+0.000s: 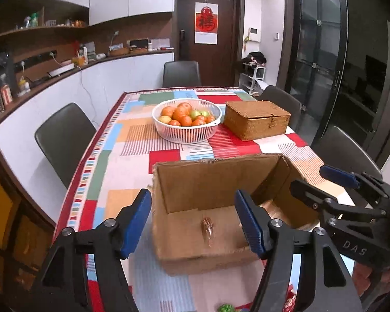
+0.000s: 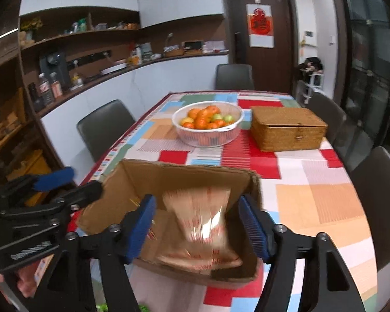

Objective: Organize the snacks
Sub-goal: 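Move both open tools back over the snack pile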

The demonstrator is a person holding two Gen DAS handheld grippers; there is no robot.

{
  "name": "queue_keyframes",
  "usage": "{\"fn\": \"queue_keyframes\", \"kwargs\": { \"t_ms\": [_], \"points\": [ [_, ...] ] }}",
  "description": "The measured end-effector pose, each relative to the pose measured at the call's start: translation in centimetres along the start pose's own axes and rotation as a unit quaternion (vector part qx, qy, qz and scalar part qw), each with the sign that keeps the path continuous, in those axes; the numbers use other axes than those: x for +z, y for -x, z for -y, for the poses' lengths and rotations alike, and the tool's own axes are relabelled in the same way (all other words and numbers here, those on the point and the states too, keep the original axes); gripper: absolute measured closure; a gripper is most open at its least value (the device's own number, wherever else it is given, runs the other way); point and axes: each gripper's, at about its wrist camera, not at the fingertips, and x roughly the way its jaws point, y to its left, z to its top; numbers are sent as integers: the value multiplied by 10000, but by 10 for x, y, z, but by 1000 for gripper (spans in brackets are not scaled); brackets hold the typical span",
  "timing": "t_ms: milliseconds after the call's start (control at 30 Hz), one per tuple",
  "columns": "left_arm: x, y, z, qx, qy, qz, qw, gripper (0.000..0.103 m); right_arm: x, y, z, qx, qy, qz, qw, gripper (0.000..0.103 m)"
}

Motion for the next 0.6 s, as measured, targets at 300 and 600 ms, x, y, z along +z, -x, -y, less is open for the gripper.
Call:
{"fn": "queue_keyframes", "kwargs": {
  "t_ms": [300,600],
  "points": [
    [-23,58,6,-111,-104,341,9993,27,-24,49,-15,60,168,352,9992,35],
    [-55,107,10,-63,-142,453,9989,21,-48,88,-29,173,300,443,9984,35]
  ]
}}
